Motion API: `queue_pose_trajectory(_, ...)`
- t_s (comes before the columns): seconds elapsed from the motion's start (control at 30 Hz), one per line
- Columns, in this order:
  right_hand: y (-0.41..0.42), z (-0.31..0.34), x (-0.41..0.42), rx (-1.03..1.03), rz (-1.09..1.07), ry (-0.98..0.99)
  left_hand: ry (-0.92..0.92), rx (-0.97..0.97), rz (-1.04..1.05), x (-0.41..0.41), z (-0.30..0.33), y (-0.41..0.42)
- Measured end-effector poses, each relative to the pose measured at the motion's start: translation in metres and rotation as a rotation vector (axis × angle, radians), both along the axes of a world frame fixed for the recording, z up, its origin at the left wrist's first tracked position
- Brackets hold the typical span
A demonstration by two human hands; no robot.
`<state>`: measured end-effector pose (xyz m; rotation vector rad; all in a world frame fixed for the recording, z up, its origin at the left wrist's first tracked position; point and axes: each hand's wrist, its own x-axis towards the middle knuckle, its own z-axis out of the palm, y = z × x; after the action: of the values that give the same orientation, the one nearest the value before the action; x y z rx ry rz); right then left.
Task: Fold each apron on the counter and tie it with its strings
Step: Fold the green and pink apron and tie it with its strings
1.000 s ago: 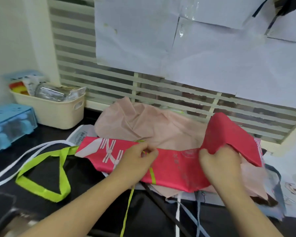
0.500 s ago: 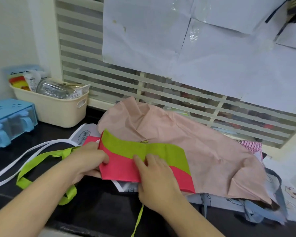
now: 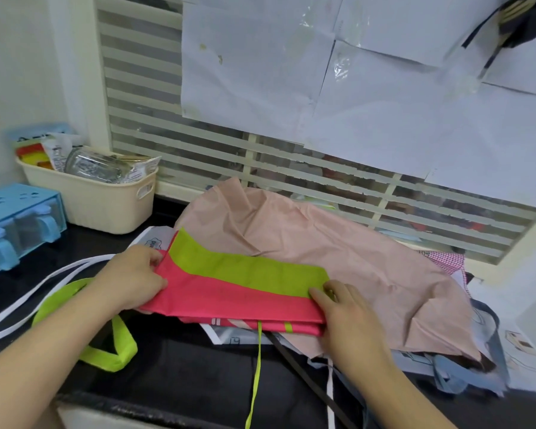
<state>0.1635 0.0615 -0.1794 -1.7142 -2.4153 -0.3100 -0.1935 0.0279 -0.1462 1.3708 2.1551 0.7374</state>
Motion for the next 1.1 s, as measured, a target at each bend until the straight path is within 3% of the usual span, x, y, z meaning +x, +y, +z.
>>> queue_pose_trajectory(0.07,-0.001,-0.001,0.004,-0.006,-0.014,-0.002,0.158,-0.047,-0.010,0.004,-0.002,-0.002)
queue_pose_trajectory(0.17,-0.006,0.007,0.005,-0.107,0.034,0.072,0.621,-0.100,-0.037,0.024,-0.007,-0.004)
queue_pose_trajectory(0.23,-0.009,0.026,-0.003,-0.332,0.051,0.225,0.750,0.052,-0.080,0.043,-0.010,0.001)
queue_pose_trajectory(0.27,-0.008,0.035,-0.010,-0.430,0.068,0.305,0.695,0.178,-0.156,0.054,-0.011,0.005)
queue_pose_trajectory(0.33,-0.001,0.039,-0.032,-0.412,0.119,0.379,0.489,0.338,-0.380,0.074,-0.017,0.014)
queue_pose_trajectory(0.43,0.012,0.008,-0.057,-0.266,0.121,0.289,0.461,0.140,-0.566,0.100,-0.041,0.021)
queue_pose_trajectory(0.5,0.014,-0.022,-0.057,-0.281,0.077,0.171,0.556,-0.023,-0.505,0.102,-0.064,0.020)
queue_pose_trajectory(0.73,0.019,-0.038,-0.028,-0.302,-0.054,0.171,0.608,-0.063,-0.366,0.083,-0.077,0.014)
queue_pose_trajectory(0.87,0.015,-0.033,-0.015,-0.283,-0.191,0.319,0.610,-0.034,-0.352,0.083,-0.078,0.011)
queue_pose_trajectory(1.0,0.007,-0.020,-0.009,-0.155,-0.196,0.503,0.607,-0.021,-0.346,0.084,-0.079,0.010)
queue_pose_trajectory(1.1,-0.003,0.005,-0.001,-0.274,-0.241,0.779,0.610,-0.012,-0.344,0.085,-0.079,0.009)
